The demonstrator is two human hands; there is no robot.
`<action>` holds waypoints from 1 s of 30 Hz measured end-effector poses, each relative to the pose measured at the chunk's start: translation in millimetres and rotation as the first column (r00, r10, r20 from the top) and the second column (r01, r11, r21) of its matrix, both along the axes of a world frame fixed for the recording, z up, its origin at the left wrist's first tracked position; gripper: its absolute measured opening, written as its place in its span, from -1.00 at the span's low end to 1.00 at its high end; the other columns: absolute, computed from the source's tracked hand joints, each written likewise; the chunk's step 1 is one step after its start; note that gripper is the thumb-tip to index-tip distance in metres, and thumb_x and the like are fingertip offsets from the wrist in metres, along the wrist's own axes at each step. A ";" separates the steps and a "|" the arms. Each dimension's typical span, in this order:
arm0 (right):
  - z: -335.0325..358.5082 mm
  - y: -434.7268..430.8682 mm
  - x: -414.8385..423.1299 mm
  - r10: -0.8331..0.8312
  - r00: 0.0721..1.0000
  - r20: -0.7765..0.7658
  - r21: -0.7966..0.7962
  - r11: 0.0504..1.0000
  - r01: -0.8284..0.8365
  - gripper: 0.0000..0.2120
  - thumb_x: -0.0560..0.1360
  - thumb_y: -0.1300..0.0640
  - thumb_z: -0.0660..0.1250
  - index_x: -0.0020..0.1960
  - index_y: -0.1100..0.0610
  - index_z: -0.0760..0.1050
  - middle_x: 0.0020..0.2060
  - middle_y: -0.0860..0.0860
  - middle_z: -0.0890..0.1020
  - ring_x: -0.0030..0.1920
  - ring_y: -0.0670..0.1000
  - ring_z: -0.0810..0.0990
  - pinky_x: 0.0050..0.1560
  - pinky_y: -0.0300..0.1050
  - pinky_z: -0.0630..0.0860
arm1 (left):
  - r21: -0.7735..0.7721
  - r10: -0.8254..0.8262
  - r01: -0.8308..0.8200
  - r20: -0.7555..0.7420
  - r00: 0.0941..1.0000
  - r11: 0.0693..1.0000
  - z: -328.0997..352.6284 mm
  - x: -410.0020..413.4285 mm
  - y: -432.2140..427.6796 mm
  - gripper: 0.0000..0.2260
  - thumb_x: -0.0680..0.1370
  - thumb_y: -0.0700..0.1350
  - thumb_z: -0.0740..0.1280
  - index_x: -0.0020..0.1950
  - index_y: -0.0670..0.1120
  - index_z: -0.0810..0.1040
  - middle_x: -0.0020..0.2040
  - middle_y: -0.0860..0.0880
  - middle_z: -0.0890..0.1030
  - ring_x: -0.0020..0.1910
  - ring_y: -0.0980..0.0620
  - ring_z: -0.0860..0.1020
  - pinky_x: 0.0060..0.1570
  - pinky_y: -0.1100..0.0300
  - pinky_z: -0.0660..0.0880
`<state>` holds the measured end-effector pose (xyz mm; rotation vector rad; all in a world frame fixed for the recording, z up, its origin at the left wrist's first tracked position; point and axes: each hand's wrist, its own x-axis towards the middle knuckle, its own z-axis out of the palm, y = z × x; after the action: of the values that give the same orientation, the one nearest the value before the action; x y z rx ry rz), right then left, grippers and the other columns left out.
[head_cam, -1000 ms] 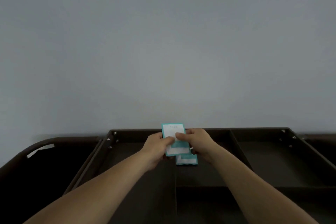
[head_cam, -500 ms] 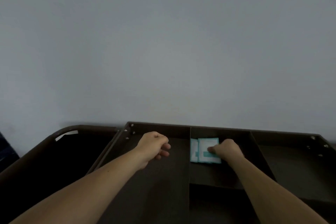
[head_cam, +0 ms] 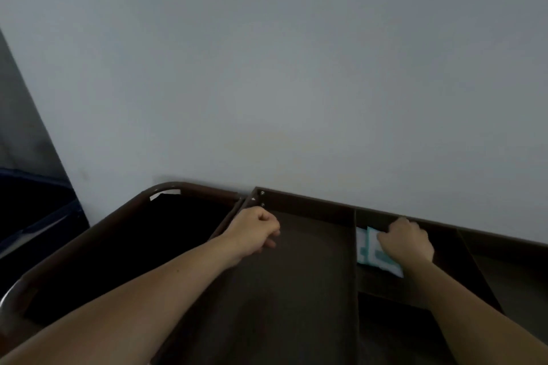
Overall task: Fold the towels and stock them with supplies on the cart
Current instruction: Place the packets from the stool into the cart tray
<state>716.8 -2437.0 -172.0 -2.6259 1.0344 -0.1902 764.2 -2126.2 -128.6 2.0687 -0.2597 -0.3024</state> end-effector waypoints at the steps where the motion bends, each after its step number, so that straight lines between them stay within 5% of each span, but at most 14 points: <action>1: 9.2 11.6 2.3 0.026 0.998 0.052 -0.049 0.999 -0.023 -0.64 0.51 -0.01 0.32 0.21 0.18 0.49 0.14 0.18 0.54 0.14 0.22 0.50 0.00 -0.01 0.46 | 0.013 0.004 -0.004 0.032 0.999 1.000 5.9 -1.3 10.6 -0.94 0.55 -0.09 0.35 -0.02 -0.04 0.60 -0.09 0.01 0.69 -0.26 0.13 0.68 -0.36 0.30 0.47; 5: 48.1 89.8 19.3 0.219 0.959 0.182 -0.133 0.971 -0.197 -0.63 0.55 -0.09 0.29 0.26 0.09 0.49 0.22 0.12 0.52 0.24 0.18 0.45 0.23 0.11 0.42 | 0.147 0.011 -0.043 0.212 0.977 0.988 29.2 0.0 72.5 -0.83 0.55 -0.05 0.38 0.10 -0.07 0.59 -0.01 -0.01 0.64 -0.05 0.06 0.62 -0.12 0.24 0.51; 10: 66.3 231.1 42.9 0.467 0.881 0.077 -0.065 0.884 -0.463 -0.61 0.50 -0.26 0.30 0.18 -0.02 0.51 0.19 0.05 0.55 0.21 0.13 0.48 0.25 0.14 0.45 | 0.375 -0.012 -0.111 0.312 0.950 0.920 41.9 6.3 200.3 -0.61 0.57 0.03 0.34 0.35 -0.10 0.50 0.33 -0.05 0.51 0.30 -0.05 0.47 0.31 0.01 0.43; 12: 67.9 299.0 48.5 0.547 0.833 0.079 0.035 0.834 -0.551 -0.58 0.49 -0.28 0.33 0.18 -0.03 0.53 0.22 0.06 0.58 0.24 0.14 0.52 0.28 0.15 0.47 | 0.425 0.012 -0.166 0.341 0.940 0.890 39.1 3.9 269.4 -0.61 0.56 0.06 0.33 0.32 -0.09 0.51 0.31 -0.09 0.51 0.27 -0.11 0.47 0.27 -0.04 0.46; 15: 65.8 400.1 56.1 0.644 0.764 0.041 0.053 0.762 -0.646 -0.33 0.51 -0.31 0.31 0.46 0.06 0.39 0.40 0.05 0.47 0.39 0.13 0.43 0.41 0.17 0.36 | 0.459 0.087 -0.226 0.303 0.949 0.860 28.1 -1.5 374.2 -0.54 0.57 0.10 0.31 0.40 -0.09 0.45 0.38 -0.11 0.45 0.32 -0.14 0.43 0.29 -0.06 0.43; 23: 64.0 594.3 83.5 0.784 0.621 0.011 0.061 0.619 -0.783 -0.32 0.52 -0.29 0.31 0.48 0.11 0.37 0.46 0.10 0.40 0.43 0.14 0.39 0.45 0.19 0.30 | 0.468 0.265 -0.314 0.169 0.949 0.826 8.6 -6.0 570.3 -0.63 0.57 0.10 0.32 0.26 -0.11 0.51 0.23 -0.14 0.54 0.09 -0.12 0.57 0.12 -0.06 0.56; 30: 52.9 671.2 139.5 0.836 0.542 -0.082 0.046 0.546 -0.836 -0.36 0.57 -0.28 0.24 0.47 0.14 0.39 0.46 0.11 0.41 0.42 0.15 0.39 0.43 0.10 0.33 | 0.392 0.338 -0.333 0.058 0.939 0.858 -37.3 36.0 630.1 -0.43 0.55 0.18 0.29 0.51 -0.02 0.35 0.47 -0.05 0.37 0.35 -0.06 0.43 0.14 0.15 0.38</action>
<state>856.3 -1765.8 -119.1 -2.8130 -0.3218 0.1696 800.2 -1496.1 -165.9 2.4634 0.1933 -0.1608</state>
